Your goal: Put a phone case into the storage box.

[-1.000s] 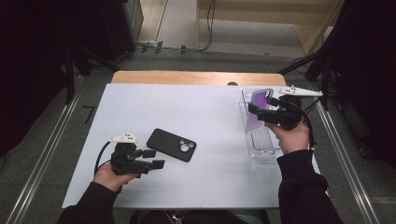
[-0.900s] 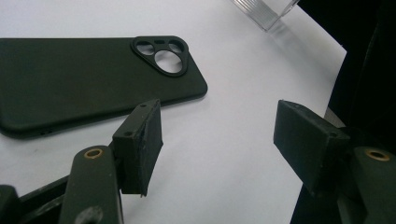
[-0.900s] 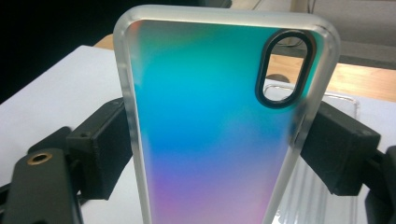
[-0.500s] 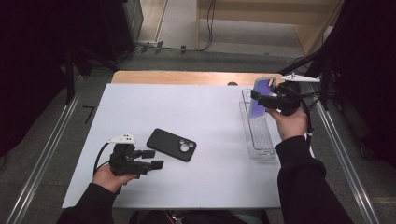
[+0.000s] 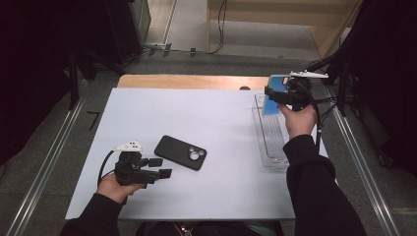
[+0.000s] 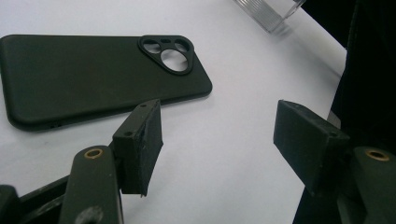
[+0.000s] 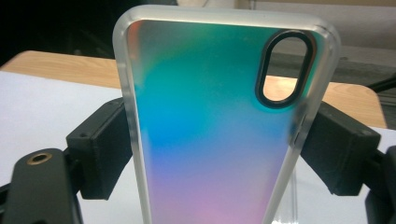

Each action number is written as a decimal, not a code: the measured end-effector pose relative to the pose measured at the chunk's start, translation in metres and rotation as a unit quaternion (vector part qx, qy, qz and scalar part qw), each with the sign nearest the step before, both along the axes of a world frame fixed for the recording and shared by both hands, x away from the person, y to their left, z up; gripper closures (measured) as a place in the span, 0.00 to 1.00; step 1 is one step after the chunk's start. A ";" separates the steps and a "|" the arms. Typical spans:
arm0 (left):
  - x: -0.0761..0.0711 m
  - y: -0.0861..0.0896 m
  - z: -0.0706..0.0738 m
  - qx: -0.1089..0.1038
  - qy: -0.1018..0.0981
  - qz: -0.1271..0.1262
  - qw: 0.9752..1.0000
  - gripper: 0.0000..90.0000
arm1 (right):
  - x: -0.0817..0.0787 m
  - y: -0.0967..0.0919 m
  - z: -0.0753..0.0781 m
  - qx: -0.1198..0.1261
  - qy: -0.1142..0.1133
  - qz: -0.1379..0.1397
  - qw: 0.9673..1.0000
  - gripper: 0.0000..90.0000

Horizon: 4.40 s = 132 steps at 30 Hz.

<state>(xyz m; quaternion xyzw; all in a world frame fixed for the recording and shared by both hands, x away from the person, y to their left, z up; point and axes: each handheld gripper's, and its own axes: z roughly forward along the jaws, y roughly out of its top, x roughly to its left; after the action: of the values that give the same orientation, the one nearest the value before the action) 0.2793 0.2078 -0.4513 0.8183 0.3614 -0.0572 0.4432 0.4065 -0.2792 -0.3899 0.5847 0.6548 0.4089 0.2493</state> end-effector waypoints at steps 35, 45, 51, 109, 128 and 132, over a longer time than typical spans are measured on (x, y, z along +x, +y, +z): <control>0.001 0.002 -0.002 -0.008 0.001 -0.001 1.000 0.37 | 0.054 0.014 -0.067 -0.030 -0.031 -0.076 0.996 0.16; 0.001 0.002 -0.002 -0.009 0.002 0.000 1.000 0.37 | 0.057 0.016 -0.074 -0.026 -0.021 -0.077 0.996 0.16; 0.001 0.002 -0.002 -0.009 0.002 0.001 1.000 0.37 | 0.057 0.017 -0.075 -0.035 -0.025 -0.068 0.997 0.15; 0.029 0.004 0.001 -0.002 0.017 0.015 1.000 0.33 | -0.043 0.020 -0.019 0.041 0.053 0.096 0.993 0.09; 0.029 0.001 0.001 -0.005 0.016 0.005 1.000 0.33 | -0.083 0.043 -0.021 0.037 0.053 0.192 0.979 0.13; 0.028 0.001 0.001 -0.007 0.018 0.007 1.000 0.32 | -0.088 0.043 -0.025 0.053 0.057 0.204 0.976 0.13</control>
<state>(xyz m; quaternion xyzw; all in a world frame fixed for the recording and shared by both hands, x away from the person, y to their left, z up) 0.3075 0.2086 -0.4503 0.8114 0.3748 -0.0711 0.4428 0.3186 -0.2361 -0.4148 0.4733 0.7511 0.4510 0.0914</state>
